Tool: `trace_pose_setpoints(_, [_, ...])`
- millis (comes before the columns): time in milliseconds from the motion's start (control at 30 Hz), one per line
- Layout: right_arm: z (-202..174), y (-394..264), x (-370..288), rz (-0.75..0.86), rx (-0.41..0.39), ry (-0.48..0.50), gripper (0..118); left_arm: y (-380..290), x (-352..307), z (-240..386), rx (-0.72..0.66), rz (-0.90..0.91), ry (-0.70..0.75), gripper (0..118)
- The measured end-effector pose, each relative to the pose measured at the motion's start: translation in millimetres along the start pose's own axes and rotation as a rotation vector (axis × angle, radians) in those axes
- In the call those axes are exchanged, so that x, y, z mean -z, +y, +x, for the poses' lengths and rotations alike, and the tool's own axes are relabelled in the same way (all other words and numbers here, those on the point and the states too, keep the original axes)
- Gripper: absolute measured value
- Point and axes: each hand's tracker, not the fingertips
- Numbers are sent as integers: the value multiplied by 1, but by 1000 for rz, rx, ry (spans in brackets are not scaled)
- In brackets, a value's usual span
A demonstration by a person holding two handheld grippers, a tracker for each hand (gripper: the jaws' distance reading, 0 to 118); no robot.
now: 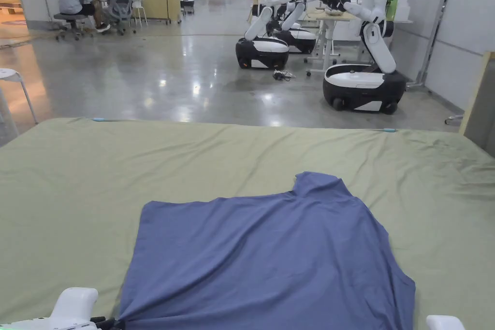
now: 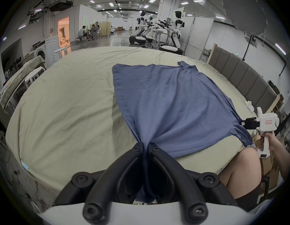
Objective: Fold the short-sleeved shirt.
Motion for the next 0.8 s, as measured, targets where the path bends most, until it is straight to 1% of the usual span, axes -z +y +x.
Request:
trace_pose_setpoints(67, [6, 2, -16, 80, 51, 24, 1, 2, -1, -1, -9, 13, -7, 3])
trace_pose_setpoints(167, [13, 5, -47, 180, 68, 11, 1, 5, -6, -2, -1, 49, -6, 3])
trace_pose_setpoints(233, [18, 4, -69, 246, 99, 55, 1, 6, -13, 0, 9, 78, -11, 3])
trace_pose_setpoints(300, [17, 3, -92, 301, 120, 55, 1, 5, -22, 3, 26, 118, -7, 3])
trace_pose_setpoints(367, [20, -3, -112, 362, 149, 66, 1, 2, -36, 5, 39, 210, 8, 3])
trace_pose_setpoints(433, [20, -8, -132, 391, 176, 70, 1, -1, -51, 3, 23, 257, -14, 3])
trace_pose_setpoints(500, [22, -17, -149, 411, 214, 87, 1, -6, -65, 0, -6, 244, -46, 3])
trace_pose_setpoints(533, [22, -22, -158, 411, 221, 91, 1, -10, -73, 0, -1, 242, -45, 3])
trace_pose_setpoints(633, [1, -39, -188, 420, 209, 113, 1, -25, -90, 3, 36, 239, -25, 3])
trace_pose_setpoints(800, [-4, -41, -195, 426, 189, 120, 1, -34, -96, 3, 20, 215, -12, 3])
